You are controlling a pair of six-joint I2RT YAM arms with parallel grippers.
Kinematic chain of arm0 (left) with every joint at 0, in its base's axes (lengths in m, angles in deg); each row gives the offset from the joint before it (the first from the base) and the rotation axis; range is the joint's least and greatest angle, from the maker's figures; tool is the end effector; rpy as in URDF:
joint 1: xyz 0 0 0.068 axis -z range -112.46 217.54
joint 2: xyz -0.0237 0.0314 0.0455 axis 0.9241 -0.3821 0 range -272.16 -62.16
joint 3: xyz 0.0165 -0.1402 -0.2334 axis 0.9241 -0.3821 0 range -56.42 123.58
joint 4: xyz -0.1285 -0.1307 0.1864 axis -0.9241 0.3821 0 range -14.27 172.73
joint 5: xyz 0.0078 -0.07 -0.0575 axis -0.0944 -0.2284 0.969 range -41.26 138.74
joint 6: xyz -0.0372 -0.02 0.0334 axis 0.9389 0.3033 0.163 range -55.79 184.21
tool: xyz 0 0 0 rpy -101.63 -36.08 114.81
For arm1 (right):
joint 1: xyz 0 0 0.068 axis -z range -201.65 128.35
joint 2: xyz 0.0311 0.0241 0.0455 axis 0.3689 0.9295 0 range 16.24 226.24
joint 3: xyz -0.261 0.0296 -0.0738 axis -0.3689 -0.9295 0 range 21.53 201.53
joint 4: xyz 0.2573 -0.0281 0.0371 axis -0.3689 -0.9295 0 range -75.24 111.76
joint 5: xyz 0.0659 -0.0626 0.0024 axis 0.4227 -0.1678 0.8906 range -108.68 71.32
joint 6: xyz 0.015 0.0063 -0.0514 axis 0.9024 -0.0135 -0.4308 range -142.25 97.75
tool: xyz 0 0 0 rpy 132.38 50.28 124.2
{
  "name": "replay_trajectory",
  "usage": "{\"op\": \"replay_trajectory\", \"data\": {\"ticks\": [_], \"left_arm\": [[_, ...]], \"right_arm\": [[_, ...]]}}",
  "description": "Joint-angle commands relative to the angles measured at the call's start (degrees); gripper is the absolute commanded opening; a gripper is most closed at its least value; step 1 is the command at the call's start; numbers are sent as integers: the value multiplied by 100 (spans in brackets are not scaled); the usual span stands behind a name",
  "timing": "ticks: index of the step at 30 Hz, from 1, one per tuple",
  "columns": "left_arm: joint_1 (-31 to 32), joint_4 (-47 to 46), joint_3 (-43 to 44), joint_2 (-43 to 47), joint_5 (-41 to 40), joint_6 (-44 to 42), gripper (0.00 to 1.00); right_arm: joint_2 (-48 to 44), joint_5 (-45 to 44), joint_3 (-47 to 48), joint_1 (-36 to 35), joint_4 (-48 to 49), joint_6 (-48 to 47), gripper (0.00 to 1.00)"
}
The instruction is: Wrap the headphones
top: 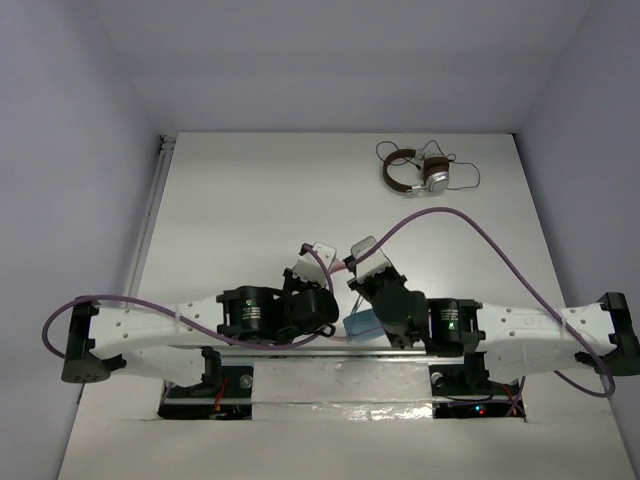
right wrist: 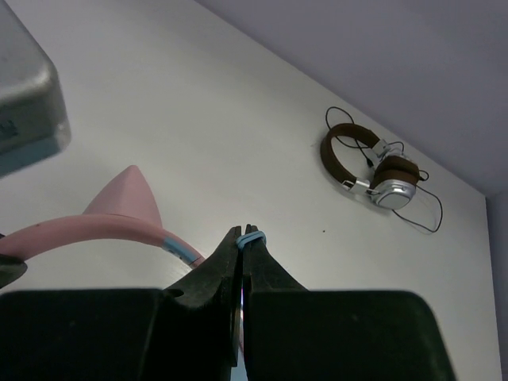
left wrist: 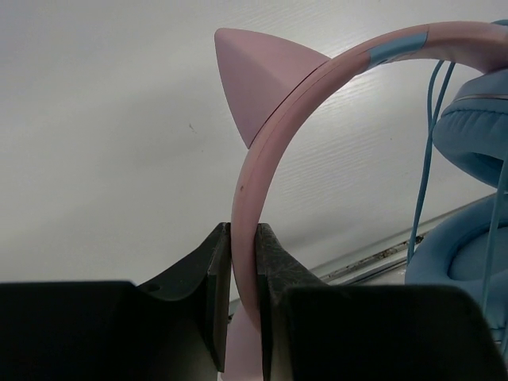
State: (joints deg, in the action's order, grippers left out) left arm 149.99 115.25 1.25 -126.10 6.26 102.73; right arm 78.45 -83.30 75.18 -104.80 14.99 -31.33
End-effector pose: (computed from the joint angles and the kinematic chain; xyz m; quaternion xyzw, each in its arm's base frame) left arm 0.0532 -0.2188 0.3117 0.1966 0.8519 -0.1399 0.4648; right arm 0.0598 0.2288 0.3463 -0.2596 0.6994 -0.0305 0.6652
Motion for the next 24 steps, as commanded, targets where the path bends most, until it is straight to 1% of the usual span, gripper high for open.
{"op": "replay_trajectory", "data": {"ticks": [1, 2, 4, 5, 7, 10, 11, 13, 14, 15, 17, 18, 20, 23, 24], "left_arm": [[122, 406, 245, 338, 345, -284, 0], [122, 346, 253, 495, 433, -345, 0], [122, 74, 245, 698, 748, -572, 0], [122, 20, 236, 873, 819, -626, 0], [122, -24, 253, 997, 995, -705, 0], [122, 90, 324, 981, 1083, -776, 0], [122, 116, 359, 841, 1093, -802, 0], [122, 152, 385, 665, 1154, -855, 0], [122, 143, 411, 498, 1154, -899, 0], [122, 186, 438, 410, 1111, -899, 0], [122, 344, 560, 199, 935, -855, 0], [122, 415, 605, 146, 882, -812, 0], [122, 468, 675, 75, 838, -802, 0], [122, 275, 649, 241, 995, -890, 0], [122, 214, 640, 303, 1057, -908, 0]], "right_arm": [[-245, -964, -205, 80, 1237, -708, 0], [-297, -1008, -310, 80, 1874, -1135, 0], [-447, -1018, -600, 80, 2301, -1472, 0], [-482, -1035, -679, 141, 2729, -1674, 0], [-587, -1132, -855, 203, 3022, -1764, 0], [-658, -1237, -1118, 203, 3995, -2070, 0], [-641, -1263, -1215, 203, 4860, -2541, 0], [-562, -1316, -1321, 203, 5595, -2992, 0], [-422, -1316, -1365, 203, 6321, -3473, 0], [-342, -1290, -1357, 203, 6685, -3730, 0], [-176, -1325, -1226, 203, 7143, -4248, 0], [-157, -1299, -1121, 203, 7485, -4364, 0], [-175, -1325, -1041, 203, 7566, -4418, 0], [-236, -1351, -1128, 273, 7935, -4488, 0], [-184, -1412, -1189, 352, 8232, -4558, 0]]}}
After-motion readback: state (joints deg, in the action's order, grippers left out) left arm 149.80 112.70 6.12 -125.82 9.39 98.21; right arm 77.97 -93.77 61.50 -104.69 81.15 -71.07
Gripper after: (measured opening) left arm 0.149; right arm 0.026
